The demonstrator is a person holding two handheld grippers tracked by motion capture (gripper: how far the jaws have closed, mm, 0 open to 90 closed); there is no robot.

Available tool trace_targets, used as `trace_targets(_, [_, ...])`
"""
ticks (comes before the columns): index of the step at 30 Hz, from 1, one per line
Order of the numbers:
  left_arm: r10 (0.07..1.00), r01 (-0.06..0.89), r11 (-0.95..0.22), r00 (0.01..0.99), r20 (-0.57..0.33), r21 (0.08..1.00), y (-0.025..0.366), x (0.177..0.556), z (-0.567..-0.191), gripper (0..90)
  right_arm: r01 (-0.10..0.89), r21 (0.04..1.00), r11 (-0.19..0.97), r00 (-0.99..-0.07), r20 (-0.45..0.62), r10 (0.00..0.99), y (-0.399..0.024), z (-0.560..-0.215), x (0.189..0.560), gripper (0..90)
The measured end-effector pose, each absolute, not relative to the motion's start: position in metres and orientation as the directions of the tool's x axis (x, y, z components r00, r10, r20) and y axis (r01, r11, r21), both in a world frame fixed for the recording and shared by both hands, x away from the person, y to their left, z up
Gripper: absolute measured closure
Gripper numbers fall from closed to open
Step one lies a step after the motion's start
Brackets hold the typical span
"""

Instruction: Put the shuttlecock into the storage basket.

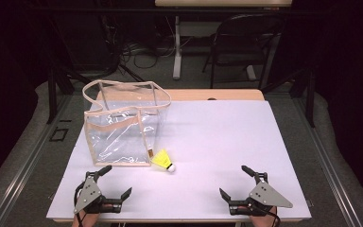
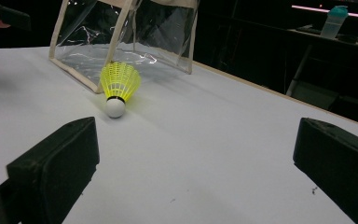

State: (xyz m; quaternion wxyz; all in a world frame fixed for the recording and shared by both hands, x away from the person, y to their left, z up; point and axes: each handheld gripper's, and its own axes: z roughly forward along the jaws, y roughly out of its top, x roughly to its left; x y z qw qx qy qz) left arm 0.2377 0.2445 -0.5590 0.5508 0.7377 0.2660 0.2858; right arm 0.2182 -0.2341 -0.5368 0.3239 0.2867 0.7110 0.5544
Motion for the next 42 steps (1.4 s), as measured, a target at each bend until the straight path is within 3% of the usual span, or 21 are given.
trace_targets(42, [0.703,0.077,-0.247,0.7,0.124,0.966,0.244,0.24,-0.56,0.0,0.211,0.938,0.275,-0.687,-0.058,0.724,-0.195,-0.538,0.247,0.0])
